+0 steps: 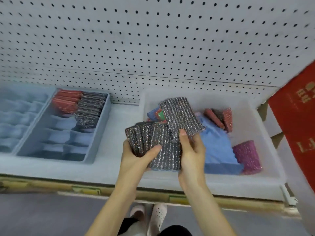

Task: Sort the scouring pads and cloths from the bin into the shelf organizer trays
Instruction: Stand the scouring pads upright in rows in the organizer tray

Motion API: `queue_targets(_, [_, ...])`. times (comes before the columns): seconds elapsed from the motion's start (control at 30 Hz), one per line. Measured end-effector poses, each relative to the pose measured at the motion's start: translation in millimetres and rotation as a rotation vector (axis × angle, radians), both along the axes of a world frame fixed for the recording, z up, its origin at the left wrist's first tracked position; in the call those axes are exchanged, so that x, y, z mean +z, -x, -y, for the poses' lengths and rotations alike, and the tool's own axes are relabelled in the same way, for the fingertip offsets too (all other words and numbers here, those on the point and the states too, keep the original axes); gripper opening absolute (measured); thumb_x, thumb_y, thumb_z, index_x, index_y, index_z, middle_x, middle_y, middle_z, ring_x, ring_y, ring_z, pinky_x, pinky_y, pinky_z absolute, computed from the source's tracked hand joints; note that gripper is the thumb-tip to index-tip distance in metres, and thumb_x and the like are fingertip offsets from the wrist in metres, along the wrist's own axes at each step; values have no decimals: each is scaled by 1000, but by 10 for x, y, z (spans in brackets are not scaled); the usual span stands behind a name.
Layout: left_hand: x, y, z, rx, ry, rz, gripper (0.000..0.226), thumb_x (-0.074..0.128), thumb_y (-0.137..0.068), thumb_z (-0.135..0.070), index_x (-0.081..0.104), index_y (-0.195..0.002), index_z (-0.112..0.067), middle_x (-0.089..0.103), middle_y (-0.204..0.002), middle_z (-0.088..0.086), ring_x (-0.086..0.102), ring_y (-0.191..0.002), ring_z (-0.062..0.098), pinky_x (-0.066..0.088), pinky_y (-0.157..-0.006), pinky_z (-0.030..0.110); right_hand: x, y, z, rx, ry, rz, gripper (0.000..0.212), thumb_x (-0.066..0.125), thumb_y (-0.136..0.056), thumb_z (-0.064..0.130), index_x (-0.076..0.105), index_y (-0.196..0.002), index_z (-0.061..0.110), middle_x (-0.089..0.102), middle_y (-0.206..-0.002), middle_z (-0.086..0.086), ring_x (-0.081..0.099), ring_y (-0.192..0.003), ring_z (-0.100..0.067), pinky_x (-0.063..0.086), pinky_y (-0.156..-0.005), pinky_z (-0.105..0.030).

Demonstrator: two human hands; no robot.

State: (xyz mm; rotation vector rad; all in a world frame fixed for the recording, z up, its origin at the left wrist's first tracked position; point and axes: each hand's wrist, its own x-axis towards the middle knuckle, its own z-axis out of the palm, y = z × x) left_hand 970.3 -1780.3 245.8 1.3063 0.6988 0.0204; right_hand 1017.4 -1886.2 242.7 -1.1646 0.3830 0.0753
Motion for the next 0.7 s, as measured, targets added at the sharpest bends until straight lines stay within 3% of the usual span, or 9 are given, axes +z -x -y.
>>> queue_targets(0.13, [-60,232,-485,98,-42,-1,50,80,-72,-12,56,-112,-27,73,-100,-6,71,-87,10,55,-66,25,-34,131,-514,113,-42,-47,21,57,-93,11,64,-112,16,72,-109,0,67,-103,-20,51,-94,-41])
queue_targets(0.27, [-129,495,-997,212,-29,-3,43,77,-75,-12,59,-111,-28,73,-100,-9,70,-94,15,56,-85,40,-78,164,-906,226,-187,-81,17,58,-87,3,66,-96,15,72,-100,-2,67,-89,-16,52,-82,-32])
queue_targets(0.37, [-197,701,-1411,254,-34,-34,45,78,-74,-16,59,-112,-28,73,-101,-10,69,-96,13,53,-91,41,-106,157,-1186,307,-216,-47,25,62,-73,0,63,-95,11,71,-91,-2,66,-83,-17,56,-71,-29])
queue_targets(0.57, [-340,1043,-2390,265,-35,-88,40,78,-75,-11,59,-109,-23,72,-100,-4,69,-93,15,55,-82,34,-233,347,-1930,563,28,-90,59,52,-74,-25,53,-114,18,72,-86,0,68,-77,-22,58,-64,-38])
queue_targets(0.63, [-375,1108,-2728,259,-62,-94,38,77,-77,-10,59,-107,-22,71,-99,-4,68,-89,11,52,-70,23,-273,405,-2182,625,89,-113,59,53,-73,-25,55,-114,17,72,-89,-4,68,-77,-23,57,-67,-37])
queue_targets(0.7, [-409,1143,-3029,262,-85,-92,37,77,-77,-9,58,-107,-21,70,-100,-3,68,-90,13,51,-70,23,-291,396,-2386,604,96,-155,49,55,-76,-21,56,-109,15,70,-93,-9,69,-78,-24,57,-67,-36])
